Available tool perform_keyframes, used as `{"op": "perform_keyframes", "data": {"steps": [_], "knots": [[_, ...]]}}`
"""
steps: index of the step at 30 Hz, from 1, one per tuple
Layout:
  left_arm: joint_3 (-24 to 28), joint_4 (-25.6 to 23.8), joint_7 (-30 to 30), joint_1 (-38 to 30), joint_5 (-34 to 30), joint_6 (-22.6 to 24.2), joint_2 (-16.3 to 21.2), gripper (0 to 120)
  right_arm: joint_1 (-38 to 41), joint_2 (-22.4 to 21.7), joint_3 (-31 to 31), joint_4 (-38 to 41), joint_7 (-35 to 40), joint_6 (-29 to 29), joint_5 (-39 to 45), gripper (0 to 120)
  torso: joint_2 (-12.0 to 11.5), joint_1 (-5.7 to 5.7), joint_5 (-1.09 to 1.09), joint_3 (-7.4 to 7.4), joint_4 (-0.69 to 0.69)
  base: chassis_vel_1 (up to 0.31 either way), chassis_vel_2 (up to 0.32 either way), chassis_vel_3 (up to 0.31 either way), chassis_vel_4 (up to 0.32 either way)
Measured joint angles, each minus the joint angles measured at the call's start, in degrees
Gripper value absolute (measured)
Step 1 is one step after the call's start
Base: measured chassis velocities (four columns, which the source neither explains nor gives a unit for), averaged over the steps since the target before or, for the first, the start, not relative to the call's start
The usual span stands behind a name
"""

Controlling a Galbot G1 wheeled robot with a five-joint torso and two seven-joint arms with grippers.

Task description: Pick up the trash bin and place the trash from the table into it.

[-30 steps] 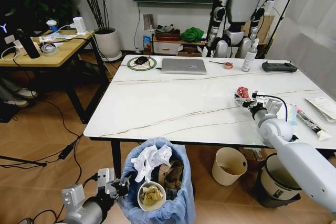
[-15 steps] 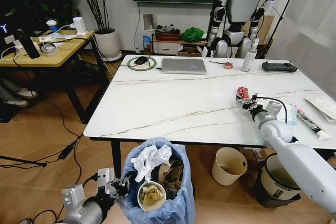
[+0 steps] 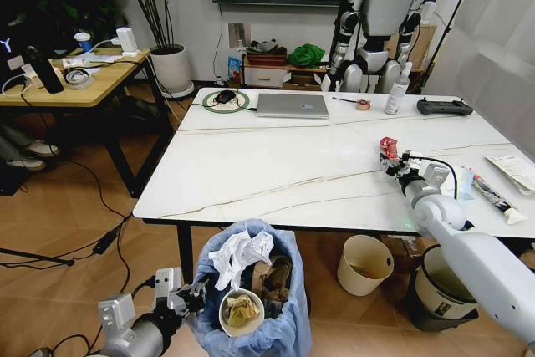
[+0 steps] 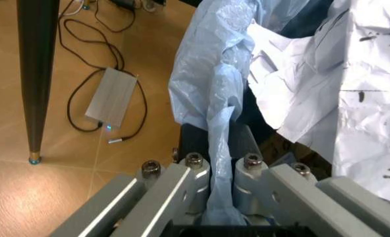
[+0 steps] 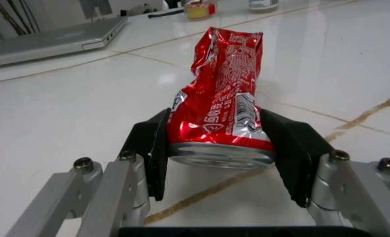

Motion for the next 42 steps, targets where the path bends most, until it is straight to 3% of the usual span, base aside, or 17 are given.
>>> {"op": "perform_keyframes", "data": {"steps": [22,34,42], "knots": [[0.5,0.28,0.01,-0.36,0.04,-0.1,0.14,0,-1.06,-3.45,1.12,6.35,-3.32,1.5,2.25,46,-0.02,0.02,0.03,0.02,0.0,0.0,0.0,0.0,0.0],[0.52,0.28,0.02,-0.77,-0.3,-0.12,0.48,0,-2.97,-12.19,1.36,23.44,-15.0,6.38,9.94,46,-0.02,0.01,0.0,0.01,0.0,0.0,0.0,0.0,0.0],[-0.37,-0.04,0.0,-0.62,-0.8,-0.14,0.47,0,-2.21,-21.4,-4.38,35.85,-26.2,10.8,12.05,46,-0.02,0.01,0.01,0.01,0.0,0.0,0.0,0.0,0.0]]}}
